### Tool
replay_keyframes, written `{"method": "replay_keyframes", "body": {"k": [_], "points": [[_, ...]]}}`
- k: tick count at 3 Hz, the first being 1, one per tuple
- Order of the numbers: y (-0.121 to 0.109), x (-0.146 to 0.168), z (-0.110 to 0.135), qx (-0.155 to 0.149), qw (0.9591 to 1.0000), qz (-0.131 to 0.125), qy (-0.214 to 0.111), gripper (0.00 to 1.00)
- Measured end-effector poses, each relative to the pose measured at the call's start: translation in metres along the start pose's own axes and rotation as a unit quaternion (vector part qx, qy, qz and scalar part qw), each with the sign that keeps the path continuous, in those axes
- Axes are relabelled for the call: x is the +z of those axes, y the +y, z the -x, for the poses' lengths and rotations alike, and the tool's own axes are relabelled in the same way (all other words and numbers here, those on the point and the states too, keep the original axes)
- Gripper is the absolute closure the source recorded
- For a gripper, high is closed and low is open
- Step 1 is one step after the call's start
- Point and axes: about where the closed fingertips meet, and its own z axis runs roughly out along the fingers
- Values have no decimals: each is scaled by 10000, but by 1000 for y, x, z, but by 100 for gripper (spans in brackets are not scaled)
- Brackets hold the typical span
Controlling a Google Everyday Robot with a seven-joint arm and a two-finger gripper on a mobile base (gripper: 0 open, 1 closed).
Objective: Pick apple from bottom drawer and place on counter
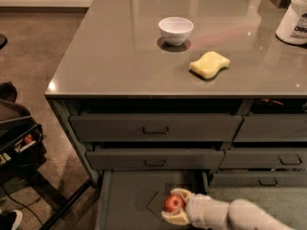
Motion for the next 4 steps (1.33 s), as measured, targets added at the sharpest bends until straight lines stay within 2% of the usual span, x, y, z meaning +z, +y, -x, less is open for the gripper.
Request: {"method": "replay_keyframes", "body": {"k": [1,2,3,4], "points": [[-6,-49,79,-1171,9929,216,36,100],[-22,-88,150,-2194,9750,333,-121,100],[-21,-99,166,-2458,9675,562,-200,100],[-19,-100,169,-2535,9649,670,-145,100]]}}
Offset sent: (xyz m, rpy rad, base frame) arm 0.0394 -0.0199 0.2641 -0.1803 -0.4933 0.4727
